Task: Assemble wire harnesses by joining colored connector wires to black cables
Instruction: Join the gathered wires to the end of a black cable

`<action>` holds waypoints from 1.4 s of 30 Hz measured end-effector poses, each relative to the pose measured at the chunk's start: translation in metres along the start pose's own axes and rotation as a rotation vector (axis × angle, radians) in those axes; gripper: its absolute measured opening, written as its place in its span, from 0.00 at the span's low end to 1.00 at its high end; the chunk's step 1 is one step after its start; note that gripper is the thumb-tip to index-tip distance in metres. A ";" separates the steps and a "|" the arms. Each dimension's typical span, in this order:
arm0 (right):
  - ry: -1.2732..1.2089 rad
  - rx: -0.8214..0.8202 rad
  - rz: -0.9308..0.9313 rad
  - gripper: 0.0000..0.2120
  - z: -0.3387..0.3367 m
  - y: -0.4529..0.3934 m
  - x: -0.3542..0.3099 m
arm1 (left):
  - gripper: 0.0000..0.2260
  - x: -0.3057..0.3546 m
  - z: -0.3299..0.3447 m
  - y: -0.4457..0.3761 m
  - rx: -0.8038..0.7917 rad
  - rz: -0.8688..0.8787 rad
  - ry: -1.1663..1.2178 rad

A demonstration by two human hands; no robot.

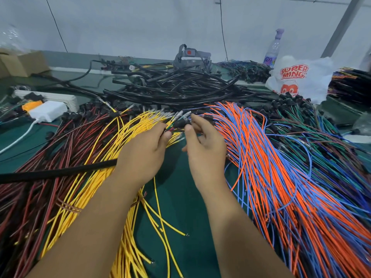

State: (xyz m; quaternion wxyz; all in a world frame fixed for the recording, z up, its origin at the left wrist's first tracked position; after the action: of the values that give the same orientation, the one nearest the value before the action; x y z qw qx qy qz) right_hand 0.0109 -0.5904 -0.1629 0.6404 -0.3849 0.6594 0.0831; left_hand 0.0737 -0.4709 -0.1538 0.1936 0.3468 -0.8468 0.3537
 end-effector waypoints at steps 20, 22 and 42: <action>0.067 0.028 -0.010 0.10 0.009 0.002 0.006 | 0.11 -0.005 -0.003 0.002 0.060 0.041 0.023; 0.027 0.031 0.025 0.10 0.008 0.001 0.006 | 0.10 0.001 -0.007 0.000 0.158 0.115 -0.027; -0.046 0.149 -0.007 0.06 -0.005 0.003 -0.005 | 0.07 -0.005 -0.008 0.002 0.142 0.084 0.014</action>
State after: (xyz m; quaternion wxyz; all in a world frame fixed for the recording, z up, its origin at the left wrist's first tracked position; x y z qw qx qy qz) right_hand 0.0051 -0.5893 -0.1582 0.6826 -0.3363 0.6476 0.0402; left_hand 0.0759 -0.4619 -0.1525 0.1593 0.3215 -0.8321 0.4230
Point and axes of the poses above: each hand's wrist, its own y-axis away from the middle knuckle, its own z-axis out of the palm, x = y × z, the point moved 5 cm from there along -y, towards the middle knuckle, and after that the axes turned 10 degrees about y, right-handed, at the moved point
